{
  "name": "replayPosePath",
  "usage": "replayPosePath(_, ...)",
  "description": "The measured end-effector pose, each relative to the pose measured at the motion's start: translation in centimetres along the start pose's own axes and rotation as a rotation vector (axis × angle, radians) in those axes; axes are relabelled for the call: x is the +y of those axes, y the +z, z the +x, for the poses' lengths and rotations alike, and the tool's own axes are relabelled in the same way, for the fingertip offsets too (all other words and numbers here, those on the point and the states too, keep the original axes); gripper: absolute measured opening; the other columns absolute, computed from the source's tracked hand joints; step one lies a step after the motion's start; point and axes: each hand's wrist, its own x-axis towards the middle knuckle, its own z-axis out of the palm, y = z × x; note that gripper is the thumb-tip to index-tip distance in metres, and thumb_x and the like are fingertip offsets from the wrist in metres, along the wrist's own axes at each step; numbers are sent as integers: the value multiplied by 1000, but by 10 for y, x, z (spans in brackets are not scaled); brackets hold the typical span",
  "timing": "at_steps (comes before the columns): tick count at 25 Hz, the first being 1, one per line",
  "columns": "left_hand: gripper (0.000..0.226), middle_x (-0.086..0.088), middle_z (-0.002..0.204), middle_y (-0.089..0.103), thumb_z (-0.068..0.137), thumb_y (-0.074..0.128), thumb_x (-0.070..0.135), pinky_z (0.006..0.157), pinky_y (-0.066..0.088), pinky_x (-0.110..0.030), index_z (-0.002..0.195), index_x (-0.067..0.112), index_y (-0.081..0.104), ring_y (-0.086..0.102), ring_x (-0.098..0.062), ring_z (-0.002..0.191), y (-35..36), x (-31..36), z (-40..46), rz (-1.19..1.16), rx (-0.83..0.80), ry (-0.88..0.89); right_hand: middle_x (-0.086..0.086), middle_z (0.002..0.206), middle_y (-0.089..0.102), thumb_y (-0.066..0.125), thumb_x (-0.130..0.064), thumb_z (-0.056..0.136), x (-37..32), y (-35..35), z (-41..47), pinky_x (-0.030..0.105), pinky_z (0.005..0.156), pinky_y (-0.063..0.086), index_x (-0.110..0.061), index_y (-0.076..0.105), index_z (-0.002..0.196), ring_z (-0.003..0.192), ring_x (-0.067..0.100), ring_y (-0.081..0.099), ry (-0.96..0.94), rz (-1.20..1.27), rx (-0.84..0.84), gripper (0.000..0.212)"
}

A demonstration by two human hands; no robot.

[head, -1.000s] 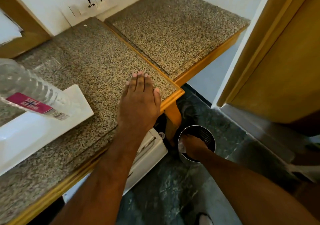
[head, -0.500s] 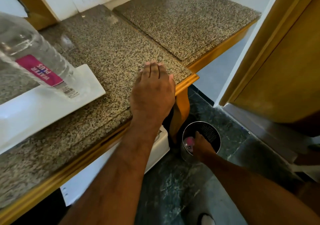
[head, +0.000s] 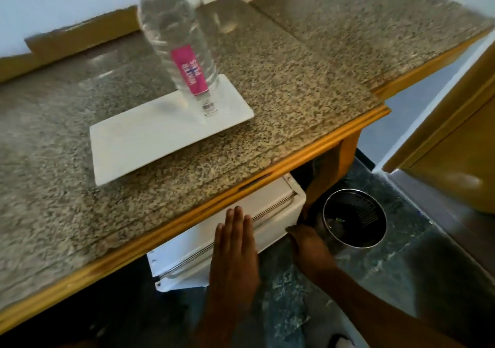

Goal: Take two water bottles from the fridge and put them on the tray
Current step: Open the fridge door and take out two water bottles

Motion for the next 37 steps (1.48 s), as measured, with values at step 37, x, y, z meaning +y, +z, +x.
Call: replayPosePath(37, 24, -12, 79, 67, 90, 50, 22, 69, 55, -41, 79, 11, 68, 63, -29, 74, 71, -95, -138, -169, -349, -269, 15, 81, 62, 58, -8, 86, -55, 134, -65, 46, 73, 53, -3, 64, 70, 82, 36, 59, -328, -280, -15, 18)
